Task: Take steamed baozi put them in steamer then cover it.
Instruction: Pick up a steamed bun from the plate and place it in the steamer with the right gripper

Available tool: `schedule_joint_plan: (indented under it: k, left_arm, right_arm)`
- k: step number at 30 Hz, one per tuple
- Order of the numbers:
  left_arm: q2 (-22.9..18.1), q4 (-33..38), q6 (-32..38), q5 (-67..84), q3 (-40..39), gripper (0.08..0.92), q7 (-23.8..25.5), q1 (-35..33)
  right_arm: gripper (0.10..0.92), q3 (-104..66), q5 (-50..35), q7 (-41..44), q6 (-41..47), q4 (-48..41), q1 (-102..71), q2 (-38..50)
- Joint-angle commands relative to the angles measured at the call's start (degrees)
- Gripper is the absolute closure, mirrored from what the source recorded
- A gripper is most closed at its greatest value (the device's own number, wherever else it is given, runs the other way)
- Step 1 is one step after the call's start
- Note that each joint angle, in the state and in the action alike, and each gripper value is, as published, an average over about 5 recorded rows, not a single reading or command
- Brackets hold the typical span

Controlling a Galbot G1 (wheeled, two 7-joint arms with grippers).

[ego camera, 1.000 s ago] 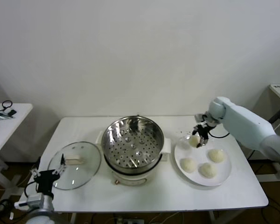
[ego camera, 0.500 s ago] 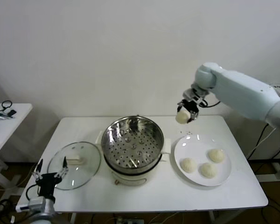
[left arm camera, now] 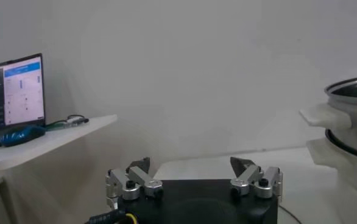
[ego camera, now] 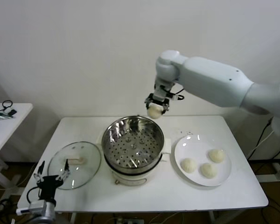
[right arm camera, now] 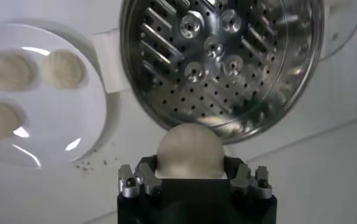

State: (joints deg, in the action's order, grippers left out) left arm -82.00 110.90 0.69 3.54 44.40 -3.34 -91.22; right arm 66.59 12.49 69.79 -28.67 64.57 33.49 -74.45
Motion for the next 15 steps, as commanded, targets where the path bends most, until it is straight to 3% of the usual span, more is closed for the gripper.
schedule_joint_plan:
  k: [1, 15]
  left_arm:
    - [-0.1, 0.1, 0.0, 0.0, 0.0, 0.177, 0.0, -0.3]
    - [-0.6, -1.2, 0.2, -0.6, -0.1, 0.177, -0.2, -0.6]
  right_arm:
    - [0.322, -2.5, 9.6, -0.6, -4.1, -0.1, -6.4, -6.9]
    - [0.321, -4.4, 13.5, -0.7, -4.0, -10.0, -13.0, -9.5]
